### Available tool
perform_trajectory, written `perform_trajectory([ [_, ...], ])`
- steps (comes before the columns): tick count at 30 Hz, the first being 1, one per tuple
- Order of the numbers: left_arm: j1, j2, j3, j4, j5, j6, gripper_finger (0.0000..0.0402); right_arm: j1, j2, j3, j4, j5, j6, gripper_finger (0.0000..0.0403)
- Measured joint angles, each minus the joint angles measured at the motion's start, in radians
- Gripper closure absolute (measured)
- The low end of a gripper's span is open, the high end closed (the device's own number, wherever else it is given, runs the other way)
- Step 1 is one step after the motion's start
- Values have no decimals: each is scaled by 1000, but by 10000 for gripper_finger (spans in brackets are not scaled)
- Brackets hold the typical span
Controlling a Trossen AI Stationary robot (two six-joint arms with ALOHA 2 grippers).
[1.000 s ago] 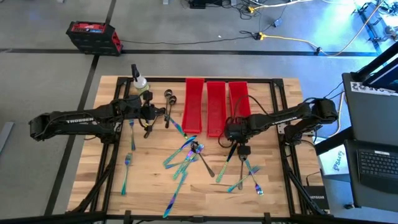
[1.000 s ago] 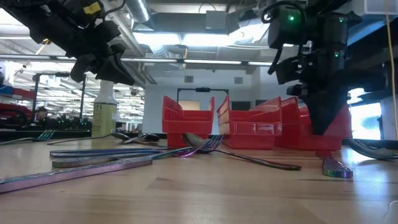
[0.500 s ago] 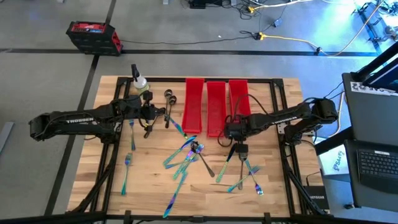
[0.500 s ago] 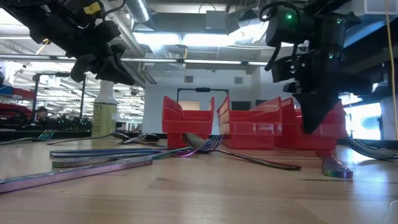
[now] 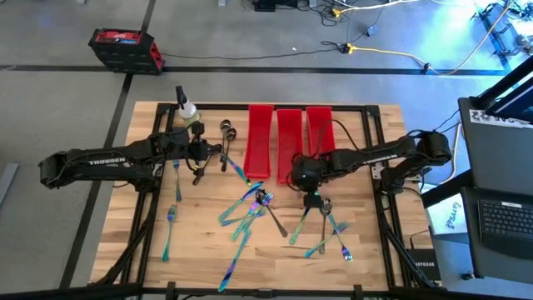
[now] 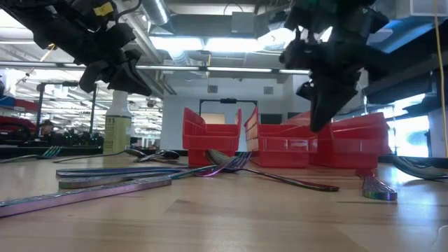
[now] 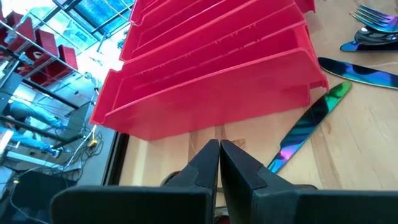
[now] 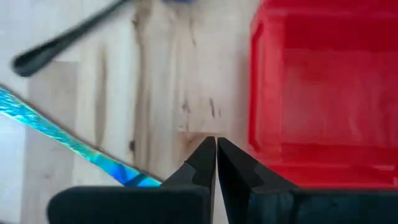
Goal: Sort silverware
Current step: Adjust the middle red silverware bin
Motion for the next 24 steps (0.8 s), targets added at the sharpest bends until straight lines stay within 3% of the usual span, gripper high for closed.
perform_trajectory([
  [6,0,0,0,-1,0,11,402,-3,52,6,21,-3,-29,403],
  [13,0,0,0,-1,0,4,402,-13,111,73,-26,78,-79,403],
  [24,0,0,0,-3,0,3,402,-25,115,155,-148,145,-110,403],
])
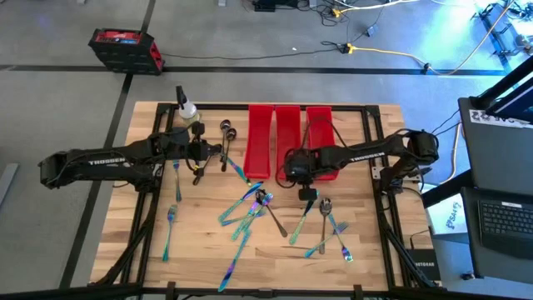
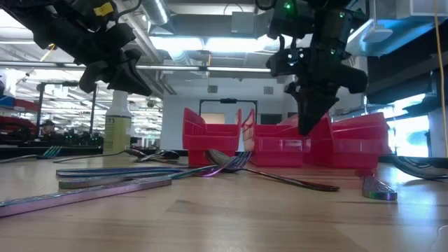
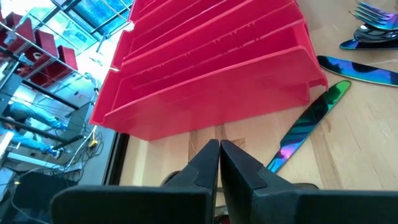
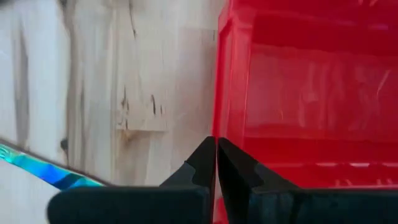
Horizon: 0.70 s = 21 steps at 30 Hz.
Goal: Sort silverware
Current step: Adjust the middle red silverware bin, then put the blue knife into the right red silverware bin
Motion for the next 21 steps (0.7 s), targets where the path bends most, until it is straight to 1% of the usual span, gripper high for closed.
perform_trajectory([
  [2,0,0,0,0,0,0,402,0,0,22,-2,-39,1,403],
  [4,0,0,0,0,0,0,402,1,0,49,2,-111,9,403],
  [7,-5,0,0,1,2,0,402,2,0,81,0,-223,93,403],
  [10,-17,0,0,2,21,-18,402,13,-1,108,3,-266,192,403],
  [12,-32,0,0,5,51,-42,402,36,-1,116,10,-242,223,403],
  [14,-53,0,0,33,80,-114,402,70,-1,120,37,-190,257,403],
  [17,-81,0,-1,183,92,-230,402,112,-1,120,72,-146,293,403],
  [21,-120,0,0,383,152,-369,402,161,-1,120,135,-89,323,403],
])
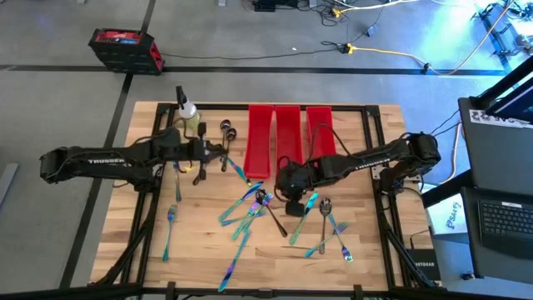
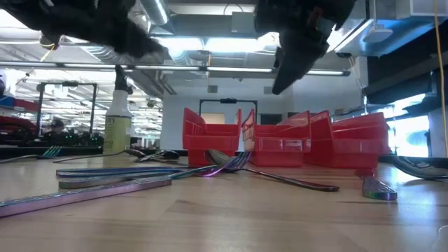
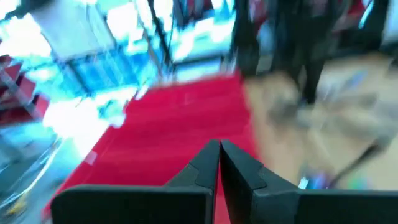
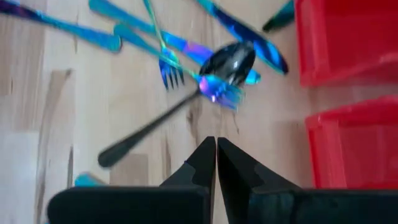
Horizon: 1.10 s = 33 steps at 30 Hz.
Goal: Sort silverware
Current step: Put the blue knife into the right red silverware bin
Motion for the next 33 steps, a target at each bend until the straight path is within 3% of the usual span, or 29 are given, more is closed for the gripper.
perform_trajectory([
  [3,-42,0,0,79,39,-21,402,35,0,0,52,35,0,403],
  [7,-171,6,0,87,61,85,402,92,0,0,108,40,-6,403],
  [13,-387,90,39,211,-36,82,402,187,0,0,178,62,-65,402],
  [17,-525,191,92,278,-39,-55,393,223,0,-1,202,103,-84,401],
  [22,-695,337,97,352,-121,-346,352,238,5,-2,353,-12,-142,401],
  [27,-928,473,97,332,-170,-587,298,236,17,-2,371,-31,-168,401],
  [33,-1193,663,158,335,-372,-818,330,243,67,-2,472,-24,-310,401],
])
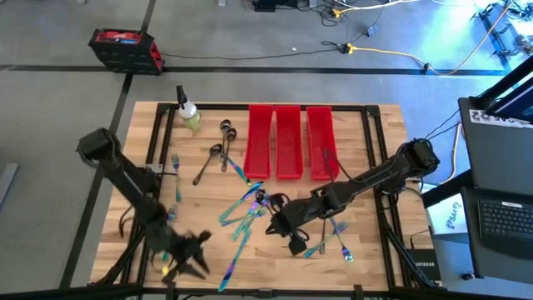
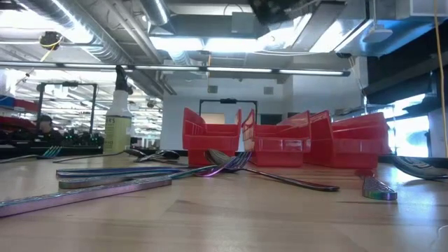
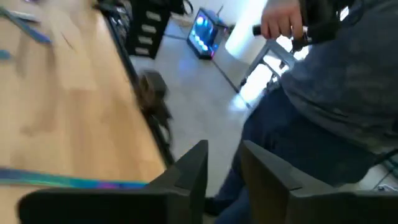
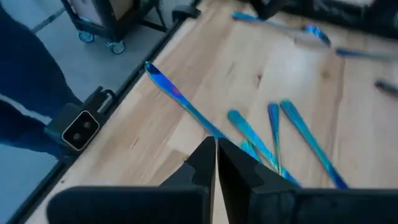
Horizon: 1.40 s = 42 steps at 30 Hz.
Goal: Sort silverware
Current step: Put the blue knife into the right red silverware bin
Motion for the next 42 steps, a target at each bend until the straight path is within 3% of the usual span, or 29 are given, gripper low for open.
perform_trajectory([
  [3,-53,97,73,7,-74,14,362,0,37,0,73,21,-80,402],
  [6,-74,194,140,3,-114,-50,391,-15,91,0,154,1,-61,402],
  [11,-84,353,239,6,-138,-98,400,-31,171,0,306,-89,11,402],
  [14,-85,436,279,-5,-239,-126,400,-36,201,0,332,-120,10,402],
  [16,-85,479,311,-11,-360,-155,400,-36,211,1,330,-145,-21,403],
  [20,-77,526,364,-125,-519,-160,401,-44,233,2,313,-176,-88,403],
  [24,-54,553,407,-205,-524,-252,401,-73,268,50,224,-291,-88,403],
  [35,-37,603,445,-225,-520,-345,401,-80,457,361,-83,-331,-386,393],
  [42,-86,603,473,-269,-572,-340,401,-84,510,417,-114,-330,-429,346],
])
